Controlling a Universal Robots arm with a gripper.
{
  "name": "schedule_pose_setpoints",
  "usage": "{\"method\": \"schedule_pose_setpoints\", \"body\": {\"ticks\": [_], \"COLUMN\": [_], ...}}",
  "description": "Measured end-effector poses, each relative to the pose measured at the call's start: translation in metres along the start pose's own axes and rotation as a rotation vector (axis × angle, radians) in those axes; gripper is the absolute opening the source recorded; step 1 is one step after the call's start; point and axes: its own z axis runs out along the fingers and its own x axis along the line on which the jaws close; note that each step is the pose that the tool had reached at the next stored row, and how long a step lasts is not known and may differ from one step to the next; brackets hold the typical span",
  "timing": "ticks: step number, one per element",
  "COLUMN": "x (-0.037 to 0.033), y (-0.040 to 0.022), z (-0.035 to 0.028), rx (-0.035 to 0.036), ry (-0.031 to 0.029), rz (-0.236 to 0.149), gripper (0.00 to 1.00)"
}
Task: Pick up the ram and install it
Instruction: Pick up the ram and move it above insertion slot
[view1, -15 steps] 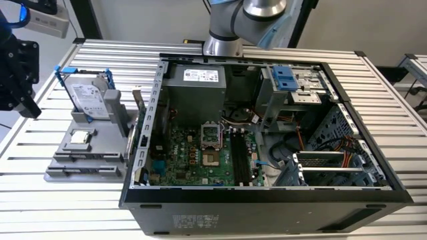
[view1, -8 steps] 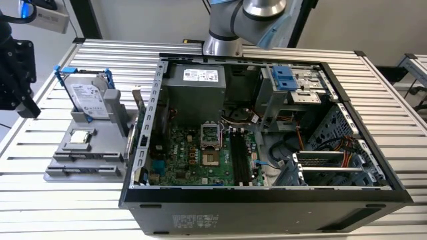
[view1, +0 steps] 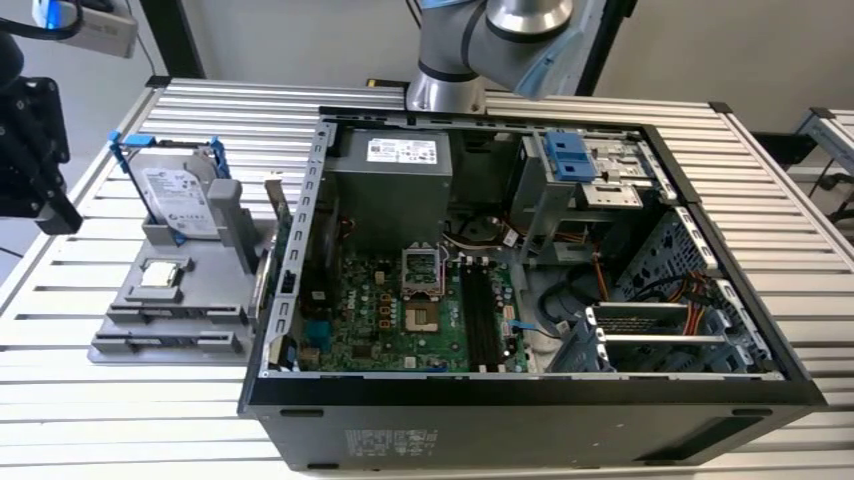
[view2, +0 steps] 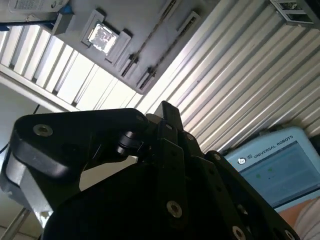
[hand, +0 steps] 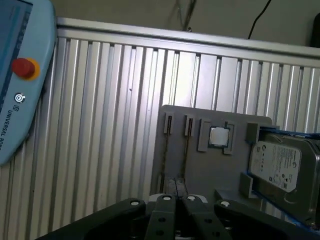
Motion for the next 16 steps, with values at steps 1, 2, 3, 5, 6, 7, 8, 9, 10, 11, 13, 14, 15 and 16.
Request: {"method": "schedule_pose_setpoints", "body": {"ticks": [1, 2, 3, 5, 6, 7, 8, 9, 10, 11, 13, 14, 15, 16], "x": [0.0, -0.0001, -0.0001, -0.0001, 0.0, 0.0, 0.0, 0.0, 0.0, 0.0, 0.0, 0.0003, 0.0003, 0.0003], "y": [-0.0001, -0.0002, -0.0003, -0.0003, -0.0004, -0.0004, -0.0003, -0.0003, -0.0003, -0.0003, -0.0003, -0.0002, -0.0003, -0.0004], "z": [0.0, 0.0, 0.0, -0.0001, -0.0002, -0.0002, -0.0001, -0.0001, -0.0001, -0.0002, -0.0001, 0.0008, 0.0025, 0.0041], "rx": [0.0001, 0.0004, 0.0006, 0.0021, 0.0034, 0.0048, 0.0063, 0.0078, 0.0093, 0.0106, 0.0117, 0.014, 0.0146, 0.0149], "ry": [-0.0032, -0.0064, -0.0091, -0.0094, -0.0091, -0.009, -0.0089, -0.0088, -0.0086, -0.0084, -0.0084, -0.0085, -0.0086, -0.0084], "rz": [-0.006, -0.011, -0.015, -0.016, -0.016, -0.016, -0.016, -0.016, -0.017, -0.017, -0.017, -0.017, -0.016, -0.014], "gripper": [0.0, 0.0, 0.0, 0.0, 0.0, 0.0, 0.0, 0.0, 0.0, 0.0, 0.0, 0.0, 0.0, 0.0]}}
